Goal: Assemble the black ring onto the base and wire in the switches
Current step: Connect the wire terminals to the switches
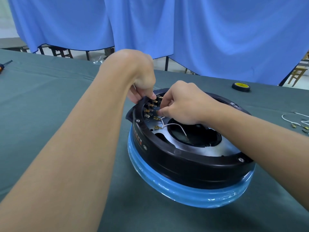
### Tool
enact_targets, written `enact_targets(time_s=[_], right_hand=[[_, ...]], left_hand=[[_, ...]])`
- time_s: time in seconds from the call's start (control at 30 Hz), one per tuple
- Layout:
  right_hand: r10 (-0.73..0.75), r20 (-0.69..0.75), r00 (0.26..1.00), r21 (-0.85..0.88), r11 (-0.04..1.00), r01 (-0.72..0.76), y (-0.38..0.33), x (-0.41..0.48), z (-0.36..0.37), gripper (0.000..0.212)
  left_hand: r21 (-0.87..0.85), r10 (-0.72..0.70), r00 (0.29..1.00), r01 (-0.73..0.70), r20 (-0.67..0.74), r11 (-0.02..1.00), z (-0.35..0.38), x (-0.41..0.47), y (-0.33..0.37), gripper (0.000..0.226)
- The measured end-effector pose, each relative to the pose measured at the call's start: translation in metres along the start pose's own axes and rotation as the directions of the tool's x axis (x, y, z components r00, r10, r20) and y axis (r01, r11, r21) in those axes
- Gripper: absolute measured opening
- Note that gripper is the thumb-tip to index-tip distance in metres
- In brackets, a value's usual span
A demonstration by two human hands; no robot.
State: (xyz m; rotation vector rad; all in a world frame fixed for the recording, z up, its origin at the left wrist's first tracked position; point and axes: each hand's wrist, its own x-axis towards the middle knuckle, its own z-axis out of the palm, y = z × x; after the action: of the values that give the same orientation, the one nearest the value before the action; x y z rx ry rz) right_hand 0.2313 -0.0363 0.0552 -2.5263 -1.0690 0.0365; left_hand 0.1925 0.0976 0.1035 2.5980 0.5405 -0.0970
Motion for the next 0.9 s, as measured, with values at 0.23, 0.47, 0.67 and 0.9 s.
enact_targets(time_s=[0.23,0.47,0.67,0.9], right_hand=[[0.023,0.009,1.000,-0.025,0.999,-0.023,-0.002,0.001,0.002,0.015],[0.197,0.034,0.980,0.158,0.967,-0.200,-0.002,0.004,0.006,0.023],[0.322,0.040,0.946,0.270,0.908,-0.320,-0.001,0.010,0.011,0.029],[0.358,0.035,0.933,0.376,0.860,-0.344,-0.006,0.008,0.012,0.021]], left_hand=[[0.002,0.008,1.000,-0.008,-0.005,1.000,-0.001,0.001,-0.002,0.018],[-0.026,0.005,1.000,-0.005,0.014,1.000,0.000,-0.001,-0.003,0.017],[-0.006,0.006,1.000,-0.006,-0.012,1.000,0.000,-0.003,-0.001,0.015],[-0.032,0.001,1.000,-0.002,-0.018,0.999,0.001,-0.001,-0.001,0.019]])
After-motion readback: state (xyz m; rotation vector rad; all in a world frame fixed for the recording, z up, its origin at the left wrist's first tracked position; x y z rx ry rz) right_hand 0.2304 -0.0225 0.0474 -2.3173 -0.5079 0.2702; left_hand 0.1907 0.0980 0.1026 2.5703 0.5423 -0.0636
